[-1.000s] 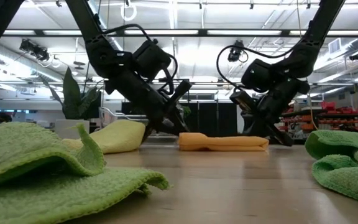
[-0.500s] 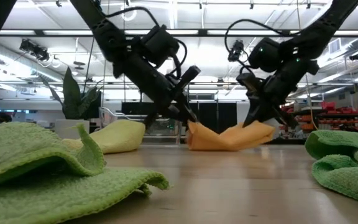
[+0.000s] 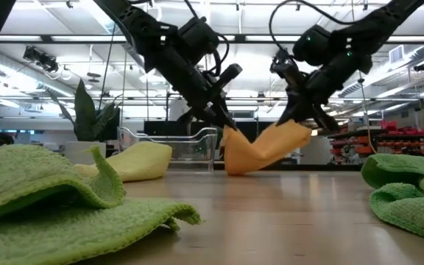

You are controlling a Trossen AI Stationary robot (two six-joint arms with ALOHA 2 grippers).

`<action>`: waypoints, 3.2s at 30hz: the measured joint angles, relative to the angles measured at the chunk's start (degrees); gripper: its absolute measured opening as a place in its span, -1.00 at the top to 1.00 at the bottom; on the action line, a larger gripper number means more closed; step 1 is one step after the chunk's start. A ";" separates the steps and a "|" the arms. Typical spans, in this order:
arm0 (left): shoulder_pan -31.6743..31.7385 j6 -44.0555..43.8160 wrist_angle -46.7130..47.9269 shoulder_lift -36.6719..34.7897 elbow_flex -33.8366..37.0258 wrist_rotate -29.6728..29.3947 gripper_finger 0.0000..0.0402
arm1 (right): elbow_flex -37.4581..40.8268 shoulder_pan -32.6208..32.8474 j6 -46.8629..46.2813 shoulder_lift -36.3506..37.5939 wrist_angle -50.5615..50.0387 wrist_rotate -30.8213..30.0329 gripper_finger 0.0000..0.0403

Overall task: Fold microfiber towels
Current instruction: Put the orange towel into the transparent bin

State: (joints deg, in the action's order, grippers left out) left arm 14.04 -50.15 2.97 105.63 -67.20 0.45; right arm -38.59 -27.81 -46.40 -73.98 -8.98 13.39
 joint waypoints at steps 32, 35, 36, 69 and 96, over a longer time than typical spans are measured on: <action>13.34 15.31 29.14 -11.64 -16.18 -3.23 0.96 | -42.10 -5.21 16.43 -11.34 -25.03 -0.63 1.00; 15.78 17.66 35.58 -11.64 -18.63 -4.46 0.96 | -46.17 -5.25 16.67 -14.90 -25.03 1.17 1.00; 16.63 17.92 36.69 -11.64 -18.90 -4.57 0.96 | -47.55 -5.37 16.86 -16.37 -25.37 1.54 1.00; 30.82 23.97 48.58 -14.87 -18.51 -8.13 0.96 | -83.43 -7.68 19.93 -52.55 -35.90 11.80 1.00; 31.97 26.79 48.69 -1.79 -18.51 -5.74 0.96 | -83.39 -9.16 18.96 -59.75 -36.57 12.39 1.00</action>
State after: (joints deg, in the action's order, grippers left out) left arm 46.01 -23.35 51.65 103.84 -85.71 -5.29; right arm -121.97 -36.97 -27.44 -133.73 -45.55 25.78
